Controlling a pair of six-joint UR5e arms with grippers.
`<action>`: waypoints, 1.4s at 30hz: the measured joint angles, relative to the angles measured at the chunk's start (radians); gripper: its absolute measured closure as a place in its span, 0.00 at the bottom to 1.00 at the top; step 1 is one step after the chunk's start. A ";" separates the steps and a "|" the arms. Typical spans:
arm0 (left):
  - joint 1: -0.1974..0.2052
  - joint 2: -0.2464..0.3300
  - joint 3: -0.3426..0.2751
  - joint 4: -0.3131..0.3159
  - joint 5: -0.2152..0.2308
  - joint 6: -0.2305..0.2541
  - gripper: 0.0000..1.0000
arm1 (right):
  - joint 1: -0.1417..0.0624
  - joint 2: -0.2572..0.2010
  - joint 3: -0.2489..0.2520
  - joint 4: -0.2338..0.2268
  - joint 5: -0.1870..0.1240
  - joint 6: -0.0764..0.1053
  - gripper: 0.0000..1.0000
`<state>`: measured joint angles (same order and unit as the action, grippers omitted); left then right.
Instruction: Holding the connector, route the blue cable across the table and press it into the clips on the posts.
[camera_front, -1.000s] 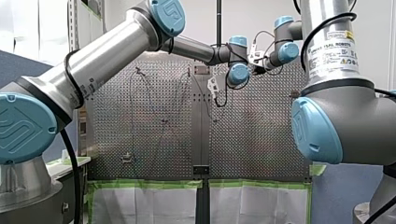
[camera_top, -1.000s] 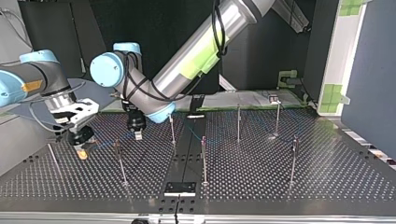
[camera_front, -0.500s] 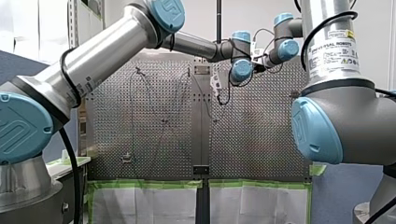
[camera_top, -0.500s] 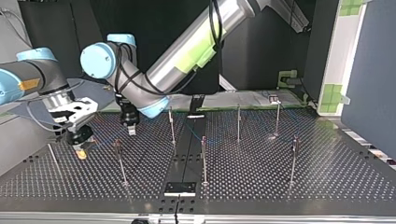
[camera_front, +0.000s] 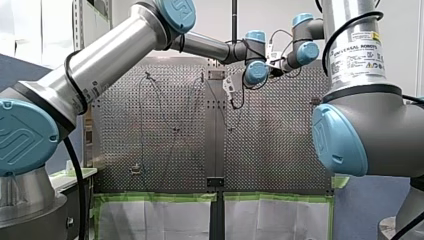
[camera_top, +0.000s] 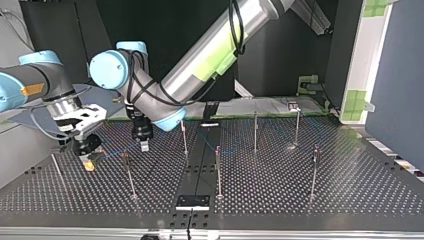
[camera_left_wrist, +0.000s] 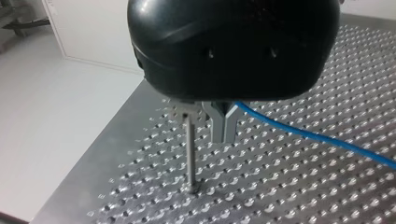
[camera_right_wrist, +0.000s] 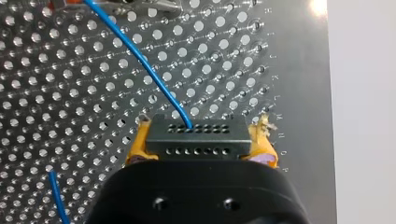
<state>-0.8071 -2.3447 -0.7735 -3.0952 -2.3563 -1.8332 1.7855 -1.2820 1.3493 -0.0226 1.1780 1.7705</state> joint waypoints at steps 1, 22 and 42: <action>0.004 0.000 0.000 0.006 0.002 0.005 1.00 | -0.001 0.000 0.000 -0.002 -0.001 0.000 1.00; 0.102 -0.006 -0.123 0.186 0.157 0.053 0.89 | -0.024 0.040 -0.017 -0.052 -0.030 0.008 1.00; 0.086 -0.005 -0.134 0.175 0.221 0.006 0.00 | -0.025 0.043 -0.018 -0.052 -0.032 0.008 1.00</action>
<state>-0.7212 -2.3495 -0.9078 -2.9204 -2.1352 -1.8268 1.7603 -1.2391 1.3309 -0.0743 1.1461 1.7782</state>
